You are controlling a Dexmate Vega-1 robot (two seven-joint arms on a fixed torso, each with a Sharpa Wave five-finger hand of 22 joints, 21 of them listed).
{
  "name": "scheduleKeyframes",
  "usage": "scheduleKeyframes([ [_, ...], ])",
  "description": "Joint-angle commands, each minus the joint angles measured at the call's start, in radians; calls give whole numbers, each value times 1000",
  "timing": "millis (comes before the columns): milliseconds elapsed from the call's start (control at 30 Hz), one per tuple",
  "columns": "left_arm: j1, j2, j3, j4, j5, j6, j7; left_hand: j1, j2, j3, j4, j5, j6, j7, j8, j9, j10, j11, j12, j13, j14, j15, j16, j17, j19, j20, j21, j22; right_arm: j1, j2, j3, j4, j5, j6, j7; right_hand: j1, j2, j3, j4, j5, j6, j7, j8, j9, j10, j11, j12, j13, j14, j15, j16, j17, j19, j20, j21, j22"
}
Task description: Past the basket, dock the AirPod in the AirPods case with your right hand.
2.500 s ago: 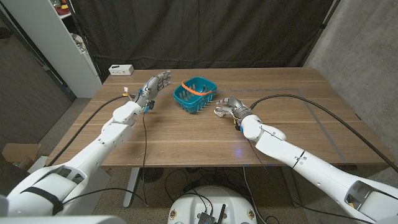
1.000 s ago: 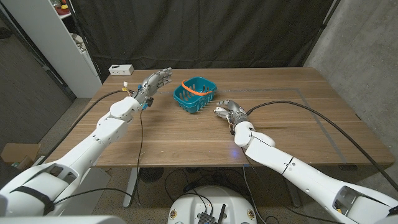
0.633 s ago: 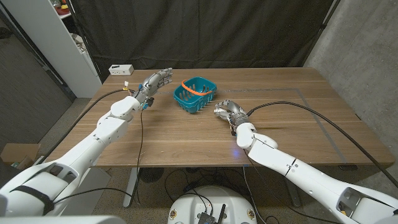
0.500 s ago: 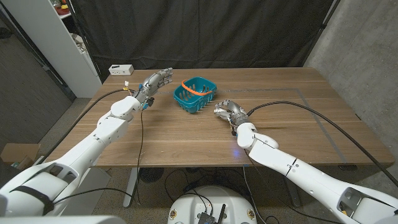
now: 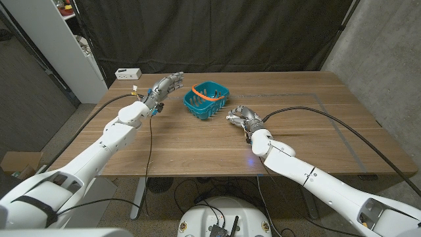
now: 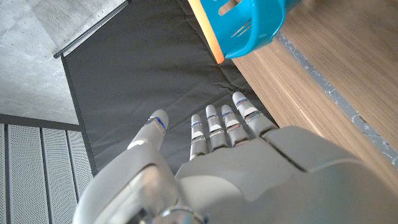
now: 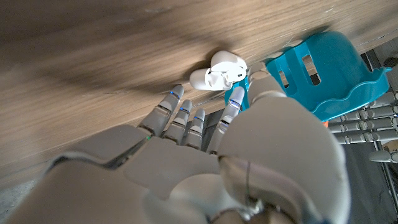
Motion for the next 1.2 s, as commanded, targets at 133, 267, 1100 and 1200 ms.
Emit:
scheduleKeyframes([
  [133, 0, 1, 3, -3, 1, 9, -4, -1, 1, 3, -8, 7, 2, -6, 0, 6, 2, -4, 5, 1, 2, -4, 2, 3, -2, 5, 1, 2, -3, -7, 0, -9, 6, -8, 18, -13, 6, 3, 9, -2, 5, 2, -4, -3, -12, -8, -1, 1, -12, -68, -1, 5, -10, 0, -2, 1],
  [267, 7, 3, 1, -9, -1, 9, -1, -1, 1, 3, -8, 7, 1, -7, 0, 6, 2, -4, 5, 1, 1, -4, 2, 3, -2, 5, 1, 2, 2, -8, -7, -5, 4, 1, 27, -18, 8, 1, 10, -4, -4, 3, -11, -6, -18, -12, -3, 0, -18, -68, -1, 6, -14, 1, -3, 1],
  [1100, 31, 13, -2, -46, -5, 28, 12, -2, 1, 4, -9, 7, -2, -6, -1, 6, 1, -4, 5, 1, 0, -4, 2, 3, -2, 7, 1, 2, -1, -10, -8, -43, 21, -106, 40, -67, 16, -13, 27, -12, 11, 11, -24, -19, -36, 1, -6, -4, -35, -50, -1, 16, -24, 2, -2, 1],
  [1200, 30, 12, -1, -43, -6, 26, 9, -2, 1, 4, -9, 7, -1, -7, 0, 6, 1, -3, 5, 1, 0, -4, 2, 3, -2, 7, 1, 2, 3, -10, -11, -47, 24, -125, 47, -85, 15, -19, 34, -14, 28, 15, -22, -21, -35, 2, -4, -5, -35, -49, 1, 19, -25, 3, -1, 2],
])
